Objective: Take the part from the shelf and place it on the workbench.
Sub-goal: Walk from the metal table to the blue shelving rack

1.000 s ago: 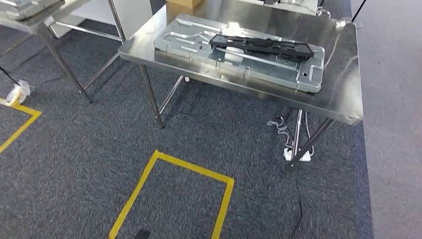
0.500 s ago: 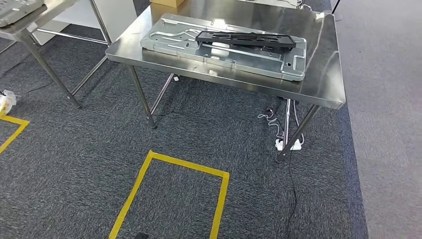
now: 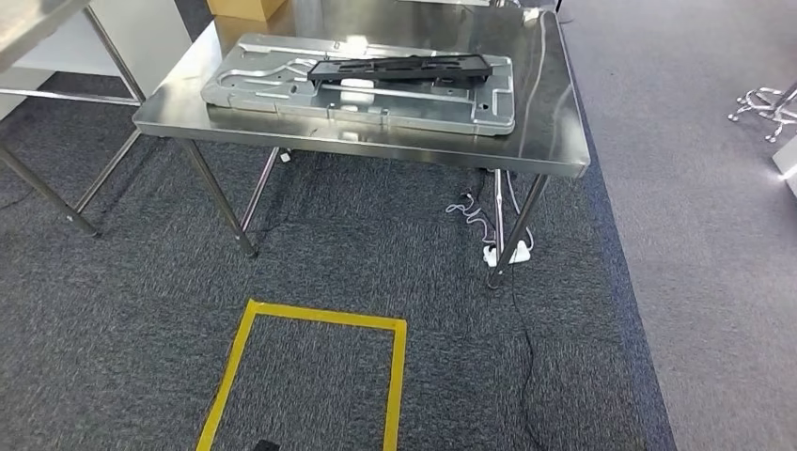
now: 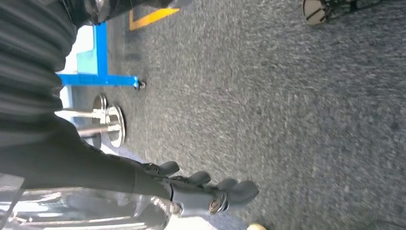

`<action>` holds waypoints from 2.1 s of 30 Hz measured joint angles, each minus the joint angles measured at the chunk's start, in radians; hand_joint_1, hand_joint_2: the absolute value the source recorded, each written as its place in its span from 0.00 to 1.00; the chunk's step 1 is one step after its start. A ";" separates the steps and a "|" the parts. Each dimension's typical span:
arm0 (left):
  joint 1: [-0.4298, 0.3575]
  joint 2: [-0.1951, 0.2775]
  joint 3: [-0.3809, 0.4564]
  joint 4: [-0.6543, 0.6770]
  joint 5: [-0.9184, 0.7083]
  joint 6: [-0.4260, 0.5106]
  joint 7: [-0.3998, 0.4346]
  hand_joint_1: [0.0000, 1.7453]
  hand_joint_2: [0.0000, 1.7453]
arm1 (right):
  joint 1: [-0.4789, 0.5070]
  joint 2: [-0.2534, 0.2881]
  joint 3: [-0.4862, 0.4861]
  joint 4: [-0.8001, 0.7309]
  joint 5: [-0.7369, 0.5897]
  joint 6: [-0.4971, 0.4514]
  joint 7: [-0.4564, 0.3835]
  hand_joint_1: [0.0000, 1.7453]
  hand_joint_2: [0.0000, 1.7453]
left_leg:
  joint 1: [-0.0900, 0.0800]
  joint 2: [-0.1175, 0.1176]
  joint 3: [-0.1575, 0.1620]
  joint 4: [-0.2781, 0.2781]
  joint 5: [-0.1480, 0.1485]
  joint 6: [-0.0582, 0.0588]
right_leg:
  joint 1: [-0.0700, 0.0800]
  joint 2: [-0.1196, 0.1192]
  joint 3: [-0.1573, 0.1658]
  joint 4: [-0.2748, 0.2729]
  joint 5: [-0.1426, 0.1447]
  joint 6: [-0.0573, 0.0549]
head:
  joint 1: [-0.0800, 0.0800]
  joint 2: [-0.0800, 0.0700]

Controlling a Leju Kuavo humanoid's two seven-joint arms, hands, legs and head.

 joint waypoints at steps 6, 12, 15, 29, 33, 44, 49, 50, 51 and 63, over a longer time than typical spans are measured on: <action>0.003 0.003 0.001 0.000 -0.003 0.010 0.001 0.00 0.00 | 0.002 0.002 -0.007 0.001 0.003 0.000 0.000 0.00 1.00 | 0.006 0.072 -0.003 -0.021 0.023 0.032 | -0.006 -0.088 -0.099 0.196 -0.112 0.031 | 0.004 0.000; 0.004 0.003 0.002 0.000 -0.012 0.011 0.001 0.00 0.00 | 0.003 0.002 -0.012 0.001 0.004 -0.001 -0.004 0.00 1.00 | 0.003 0.145 0.002 -0.020 0.016 0.019 | -0.009 -0.149 0.004 0.041 -0.028 0.031 | 0.004 0.000; 0.000 0.003 0.003 0.000 -0.015 0.011 0.001 0.00 0.00 | 0.001 0.003 -0.013 0.001 0.004 -0.001 -0.004 0.00 1.00 | -0.001 0.168 0.010 -0.021 0.012 -0.001 | 0.002 -0.158 0.030 -0.015 -0.016 0.011 | 0.003 0.000; 0.003 0.006 0.003 0.000 -0.027 0.010 0.002 0.00 0.00 | -0.001 0.004 -0.032 0.002 0.002 -0.007 -0.004 0.00 1.00 | 0.005 -0.008 -0.014 0.000 0.017 -0.001 | 0.004 0.012 0.016 -0.011 -0.002 -0.015 | 0.001 0.000; -0.002 0.004 0.003 0.000 -0.034 0.009 0.002 0.00 0.00 | 0.006 0.001 -0.037 0.002 0.002 -0.016 -0.004 0.00 1.00 | 0.007 0.026 -0.006 -0.019 0.028 0.020 | 0.001 0.016 0.001 0.002 -0.008 0.010 | 0.003 0.000; 0.003 0.004 0.004 0.000 -0.053 0.005 0.020 0.00 0.00 | 0.001 -0.007 -0.050 0.002 0.002 -0.039 -0.010 0.00 1.00 | 0.004 0.163 0.014 -0.028 0.015 0.005 | -0.008 -0.191 0.019 -0.009 -0.003 0.024 | 0.008 0.000; 0.002 0.013 0.009 0.000 -0.041 0.020 0.028 0.00 0.00 | 0.002 -0.006 -0.057 0.003 0.012 -0.034 0.011 0.00 1.00 | 0.009 0.151 0.017 0.000 -0.021 -0.024 | -0.009 -0.145 0.017 -0.023 0.001 -0.011 | 0.004 0.000; 0.003 0.014 0.011 0.000 -0.038 0.021 0.027 0.00 0.00 | 0.001 -0.006 -0.058 0.003 0.013 -0.032 0.015 0.00 1.00 | 0.011 0.120 -0.004 0.047 -0.051 -0.026 | -0.011 -0.133 0.018 -0.026 0.003 -0.017 | 0.004 0.000; 0.006 0.015 0.014 0.000 -0.035 0.021 0.026 0.00 0.00 | 0.000 -0.006 -0.058 0.003 0.013 -0.031 0.017 0.00 1.00 | 0.011 0.092 -0.034 0.112 -0.087 -0.027 | -0.010 -0.121 0.017 -0.026 0.003 -0.022 | 0.003 0.000; 0.009 0.015 0.017 0.000 -0.051 0.022 0.007 0.00 0.00 | 0.006 0.000 -0.066 0.003 0.019 -0.022 -0.016 0.00 1.00 | 0.003 0.004 -0.022 -0.004 0.030 0.016 | -0.004 0.023 -0.001 -0.002 -0.001 0.007 | 0.004 0.000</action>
